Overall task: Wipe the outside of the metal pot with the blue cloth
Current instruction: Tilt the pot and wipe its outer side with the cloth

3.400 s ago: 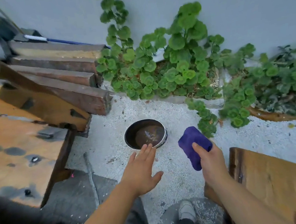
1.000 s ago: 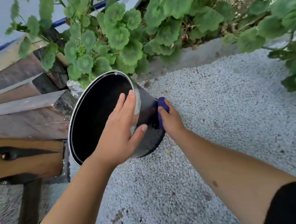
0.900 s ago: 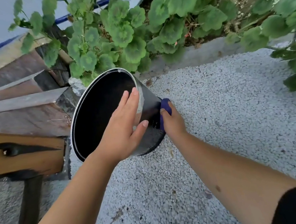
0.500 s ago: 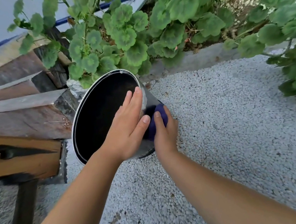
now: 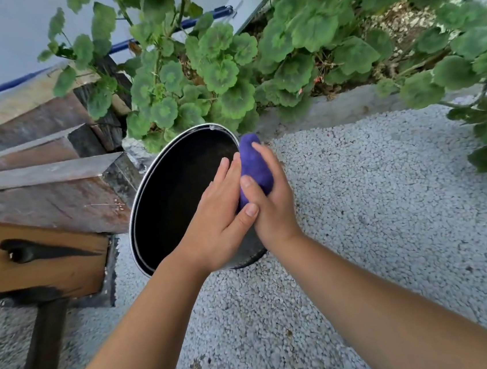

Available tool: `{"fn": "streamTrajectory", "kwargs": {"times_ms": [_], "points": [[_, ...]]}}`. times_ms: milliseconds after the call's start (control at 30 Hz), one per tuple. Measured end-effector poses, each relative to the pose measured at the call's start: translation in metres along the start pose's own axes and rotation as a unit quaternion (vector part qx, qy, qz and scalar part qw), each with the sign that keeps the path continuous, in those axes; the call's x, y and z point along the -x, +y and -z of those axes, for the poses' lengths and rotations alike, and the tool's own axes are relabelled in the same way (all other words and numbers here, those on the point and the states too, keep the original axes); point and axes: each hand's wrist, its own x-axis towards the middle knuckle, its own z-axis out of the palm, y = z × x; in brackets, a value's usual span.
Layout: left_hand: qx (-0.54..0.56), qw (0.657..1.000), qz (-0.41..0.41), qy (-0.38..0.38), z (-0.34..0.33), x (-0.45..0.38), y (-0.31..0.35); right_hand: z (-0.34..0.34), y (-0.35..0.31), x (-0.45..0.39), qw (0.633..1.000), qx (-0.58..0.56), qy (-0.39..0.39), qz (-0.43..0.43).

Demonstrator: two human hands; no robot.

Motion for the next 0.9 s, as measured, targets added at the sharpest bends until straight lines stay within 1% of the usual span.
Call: {"fn": "streamTrajectory", "kwargs": {"times_ms": [67, 133, 233, 333, 400, 467, 500, 600, 667, 733, 833, 900], "points": [[0.005, 0.999, 0.043, 0.0, 0.0, 0.004, 0.0, -0.002, 0.01, 0.006, 0.999, -0.013, 0.032, -0.031], [0.001, 0.998, 0.057, -0.005, 0.001, 0.007, 0.002, 0.001, 0.021, 0.008, 0.995, -0.002, 0.053, -0.086], [-0.037, 0.997, 0.063, -0.016, 0.004, 0.007, 0.01, 0.014, 0.034, -0.002, 0.985, 0.032, 0.046, -0.163], [-0.133, 0.99, 0.037, -0.034, 0.008, 0.02, 0.012, 0.024, 0.042, -0.011, 0.976, 0.052, 0.029, -0.211], [-0.194, 0.979, 0.014, -0.058, 0.012, 0.039, 0.011, 0.03, 0.044, -0.012, 0.968, 0.047, 0.035, -0.243], [-0.224, 0.971, 0.008, -0.078, 0.013, 0.057, 0.008, 0.036, 0.049, -0.011, 0.96, 0.039, 0.043, -0.272], [-0.203, 0.976, 0.009, -0.079, 0.011, 0.062, 0.006, 0.038, 0.052, -0.011, 0.957, 0.04, 0.044, -0.283], [-0.073, 0.995, 0.031, -0.057, 0.008, 0.058, 0.009, 0.049, 0.067, -0.007, 0.949, 0.059, 0.036, -0.306], [-0.047, 0.998, 0.038, -0.033, 0.005, 0.053, 0.012, 0.055, 0.072, -0.004, 0.946, 0.071, 0.02, -0.316], [-0.03, 0.999, 0.041, -0.005, 0.001, 0.052, 0.013, 0.056, 0.073, 0.0, 0.947, 0.086, 0.022, -0.308], [0.021, 0.994, 0.107, 0.016, -0.006, 0.045, 0.017, 0.048, 0.076, 0.01, 0.956, 0.088, 0.032, -0.279], [0.036, 0.987, 0.147, 0.059, -0.011, 0.034, 0.018, 0.035, 0.074, 0.024, 0.958, 0.068, 0.046, -0.276]]}}
